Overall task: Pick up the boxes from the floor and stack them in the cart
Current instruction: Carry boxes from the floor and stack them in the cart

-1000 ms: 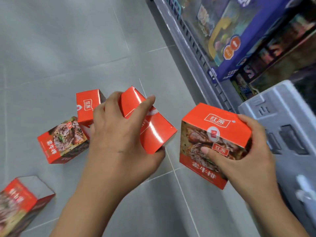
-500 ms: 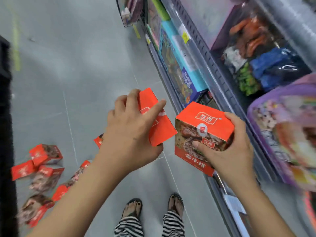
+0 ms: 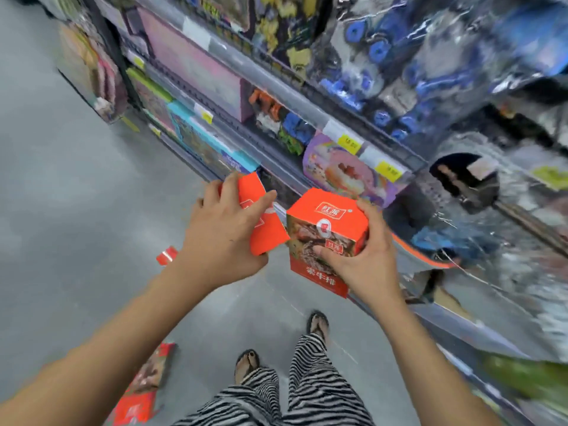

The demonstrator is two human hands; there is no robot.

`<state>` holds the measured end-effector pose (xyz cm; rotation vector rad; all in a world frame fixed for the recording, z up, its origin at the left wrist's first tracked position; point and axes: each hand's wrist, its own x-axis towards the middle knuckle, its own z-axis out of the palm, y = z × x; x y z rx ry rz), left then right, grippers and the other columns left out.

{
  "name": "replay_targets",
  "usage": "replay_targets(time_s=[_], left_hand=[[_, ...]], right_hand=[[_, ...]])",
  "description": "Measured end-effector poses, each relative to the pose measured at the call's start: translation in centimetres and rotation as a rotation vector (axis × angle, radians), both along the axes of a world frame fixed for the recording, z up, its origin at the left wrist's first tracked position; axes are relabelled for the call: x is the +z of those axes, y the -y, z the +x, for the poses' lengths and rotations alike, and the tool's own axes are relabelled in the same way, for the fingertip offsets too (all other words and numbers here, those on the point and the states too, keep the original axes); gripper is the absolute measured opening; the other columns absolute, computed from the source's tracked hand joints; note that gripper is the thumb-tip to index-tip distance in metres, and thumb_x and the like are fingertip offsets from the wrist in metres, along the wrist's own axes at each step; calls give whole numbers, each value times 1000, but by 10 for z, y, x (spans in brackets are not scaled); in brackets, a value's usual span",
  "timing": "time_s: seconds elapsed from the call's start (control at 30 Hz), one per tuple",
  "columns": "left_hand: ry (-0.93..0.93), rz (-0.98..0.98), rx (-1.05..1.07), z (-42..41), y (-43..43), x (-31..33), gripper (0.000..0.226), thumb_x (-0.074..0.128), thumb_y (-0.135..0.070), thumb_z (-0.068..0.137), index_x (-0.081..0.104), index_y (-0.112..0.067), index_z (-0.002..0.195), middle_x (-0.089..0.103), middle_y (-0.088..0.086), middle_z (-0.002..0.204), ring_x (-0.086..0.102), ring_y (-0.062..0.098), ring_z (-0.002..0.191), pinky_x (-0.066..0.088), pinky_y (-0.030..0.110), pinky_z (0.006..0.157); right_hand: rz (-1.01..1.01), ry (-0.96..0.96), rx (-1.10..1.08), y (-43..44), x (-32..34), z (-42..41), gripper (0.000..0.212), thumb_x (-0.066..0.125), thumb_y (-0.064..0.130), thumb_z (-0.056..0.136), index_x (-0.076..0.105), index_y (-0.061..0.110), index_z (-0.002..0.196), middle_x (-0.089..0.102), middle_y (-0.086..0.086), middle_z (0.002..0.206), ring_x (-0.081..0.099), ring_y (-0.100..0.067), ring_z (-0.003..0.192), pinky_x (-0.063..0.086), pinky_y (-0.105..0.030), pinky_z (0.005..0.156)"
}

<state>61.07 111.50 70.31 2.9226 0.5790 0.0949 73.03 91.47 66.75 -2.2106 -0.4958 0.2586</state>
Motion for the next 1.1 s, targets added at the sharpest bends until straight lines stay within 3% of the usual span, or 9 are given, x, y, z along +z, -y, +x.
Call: replay_targets(time_s=[0.17, 0.33, 0.53, 0.73, 0.9, 1.1], left_hand=[[-58, 24, -258, 25, 54, 23, 94, 73, -59, 51, 44, -35, 137, 39, 19, 135, 44, 44, 111, 47, 53, 81], [-60, 46, -528, 53, 139, 39, 90, 72, -60, 52, 47, -34, 134, 38, 21, 135, 44, 45, 111, 48, 55, 78], [-39, 67, -843, 71, 272, 54, 88, 69, -66, 54, 44, -35, 133, 38, 17, 130, 39, 40, 113, 49, 54, 81], [-35, 50, -1101, 53, 439, 60, 88, 42, -70, 54, 44, -37, 136, 42, 18, 130, 41, 40, 113, 48, 51, 86], [-54, -6, -1287, 23, 582, 59, 97, 42, -73, 48, 49, -33, 135, 47, 20, 123, 46, 42, 107, 49, 52, 87], [-96, -75, -1492, -16, 727, 60, 99, 46, -75, 50, 40, -36, 141, 34, 17, 140, 36, 40, 123, 40, 52, 101]], right_hand=[[-34, 8, -219, 83, 28, -27, 91, 89, 39, 56, 38, 44, 132, 50, 3, 124, 51, -13, 111, 44, -32, 97], [-83, -33, -446, 175, 46, -58, 91, 88, 39, 59, 35, 45, 133, 46, 5, 117, 42, -6, 100, 33, -20, 88], [-63, -25, -759, 303, 50, -109, 91, 88, 40, 56, 37, 47, 131, 51, 2, 118, 51, -12, 102, 40, -24, 88], [-28, -28, -1040, 452, 51, -185, 92, 89, 36, 55, 38, 47, 130, 51, 1, 113, 47, -9, 93, 36, -21, 82], [14, -16, -1226, 574, 56, -260, 90, 90, 37, 52, 40, 49, 126, 53, 2, 115, 54, -15, 104, 44, -29, 91], [86, 52, -1449, 687, 62, -333, 85, 89, 37, 50, 42, 50, 120, 58, 4, 116, 58, -15, 103, 47, -32, 90]])
